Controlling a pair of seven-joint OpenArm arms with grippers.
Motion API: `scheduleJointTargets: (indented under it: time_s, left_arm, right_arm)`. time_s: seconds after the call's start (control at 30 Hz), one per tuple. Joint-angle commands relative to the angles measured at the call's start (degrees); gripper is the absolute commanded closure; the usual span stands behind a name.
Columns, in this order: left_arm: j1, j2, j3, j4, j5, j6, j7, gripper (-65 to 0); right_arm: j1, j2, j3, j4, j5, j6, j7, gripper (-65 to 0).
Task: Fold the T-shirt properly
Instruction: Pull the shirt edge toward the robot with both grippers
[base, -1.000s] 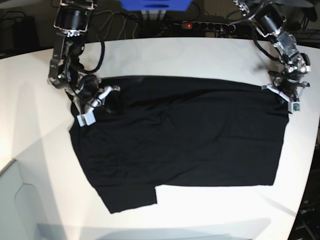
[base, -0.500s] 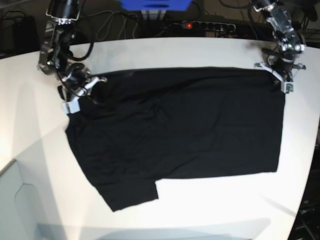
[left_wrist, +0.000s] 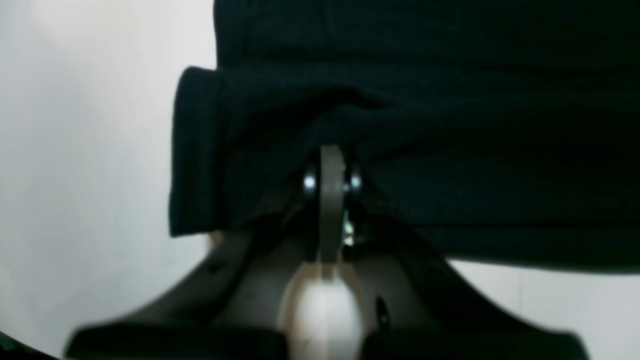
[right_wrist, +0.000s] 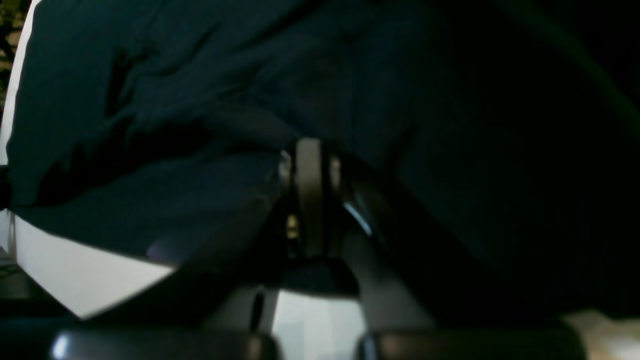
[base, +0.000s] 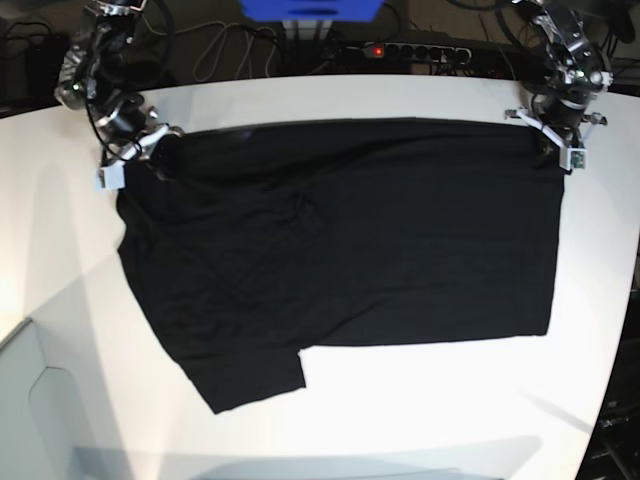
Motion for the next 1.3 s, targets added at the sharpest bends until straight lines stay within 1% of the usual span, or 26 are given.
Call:
scheduleJointTargets:
  time_s: [0.0, 0.2, 0.3, 0.43, 0.53, 0.87, 1.03, 1.27]
  left_arm:
    - [1.2, -0.4, -0.2, -0.1, 1.8, -0.4, 3.2, 0.0]
    - [1.4, -0.4, -0.2, -0.1, 1.8, -0.4, 3.2, 0.0]
    - [2.6, -0.4, 0.1, 0.0, 1.7, -0.4, 3.0, 0.0]
    - [2.7, -0.4, 0.1, 0.0, 1.7, -0.4, 3.0, 0.0]
    - [2.7, -0.3, -0.1, 0.0, 1.7, -0.4, 3.1, 0.0]
    - [5.1, 0.4, 0.3, 0.0, 1.6, -0.9, 3.2, 0.0]
    - [6.4, 1.5, 0.3, 0.0, 1.6, -1.0, 2.9, 0.0]
    - [6.5, 1.5, 0.2, 0.0, 1.6, -1.0, 2.8, 0.0]
  right_arm:
    - [-2.1, 0.7, 0.9, -0.6, -7.3, -1.7, -5.5, 0.0]
    - [-5.1, 0.6, 2.6, -0.5, -7.2, -1.6, -5.5, 0.0]
    - [-7.4, 0.4, 2.6, 2.3, -7.2, -1.6, -5.5, 0.0]
    - [-10.5, -1.7, 2.5, 7.8, -7.3, -1.6, -5.6, 0.0]
    - [-12.1, -2.1, 2.4, 10.2, -7.3, -1.6, -5.8, 0.0]
    - [-10.8, -2.0, 2.4, 10.1, -7.3, -1.6, -5.9, 0.0]
    - [-10.2, -1.8, 2.2, 10.0, -7.3, -1.6, -5.9, 0.0]
    - [-9.4, -1.8, 2.2, 10.2, -7.3, -1.6, -5.9, 0.0]
